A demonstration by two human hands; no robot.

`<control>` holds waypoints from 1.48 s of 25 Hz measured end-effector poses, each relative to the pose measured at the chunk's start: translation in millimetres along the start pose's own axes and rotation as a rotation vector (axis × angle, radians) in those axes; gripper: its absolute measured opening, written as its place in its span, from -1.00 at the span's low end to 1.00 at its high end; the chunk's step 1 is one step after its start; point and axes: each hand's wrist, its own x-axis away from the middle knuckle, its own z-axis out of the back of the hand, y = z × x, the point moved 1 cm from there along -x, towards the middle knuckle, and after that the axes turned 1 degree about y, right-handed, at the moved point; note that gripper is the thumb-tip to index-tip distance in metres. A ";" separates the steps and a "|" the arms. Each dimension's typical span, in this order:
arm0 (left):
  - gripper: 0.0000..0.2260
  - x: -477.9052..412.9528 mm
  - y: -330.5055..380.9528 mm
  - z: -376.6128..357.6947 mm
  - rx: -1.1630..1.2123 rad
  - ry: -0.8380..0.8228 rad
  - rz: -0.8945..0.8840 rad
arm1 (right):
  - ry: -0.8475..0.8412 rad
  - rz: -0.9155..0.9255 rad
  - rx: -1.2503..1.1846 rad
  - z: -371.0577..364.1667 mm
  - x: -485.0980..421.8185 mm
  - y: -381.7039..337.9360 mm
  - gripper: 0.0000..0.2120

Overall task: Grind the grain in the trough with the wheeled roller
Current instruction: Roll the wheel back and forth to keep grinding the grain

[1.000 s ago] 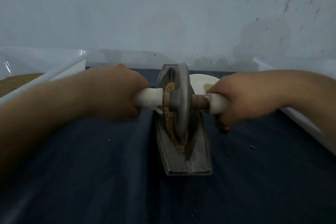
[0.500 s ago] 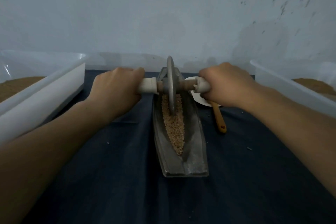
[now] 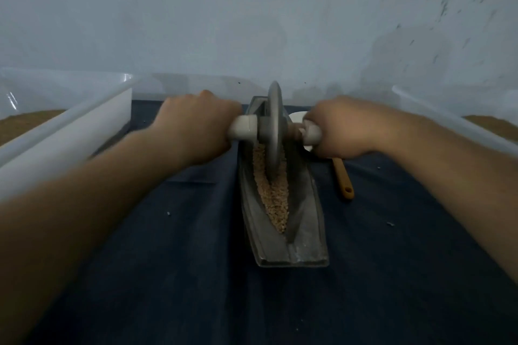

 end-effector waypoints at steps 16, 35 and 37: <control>-0.88 -1.2 9.0 9.0 -0.131 0.062 -0.051 | -0.202 -0.052 -0.123 -3.0 7.1 17.7 -0.87; -0.91 -12.2 1.3 -23.0 -0.123 0.216 0.162 | 0.382 -0.130 0.109 -19.9 -17.2 9.2 -0.91; -0.93 -6.1 -2.2 -27.1 -0.042 0.192 0.165 | 0.420 -0.083 0.155 -17.7 -14.8 7.6 -0.91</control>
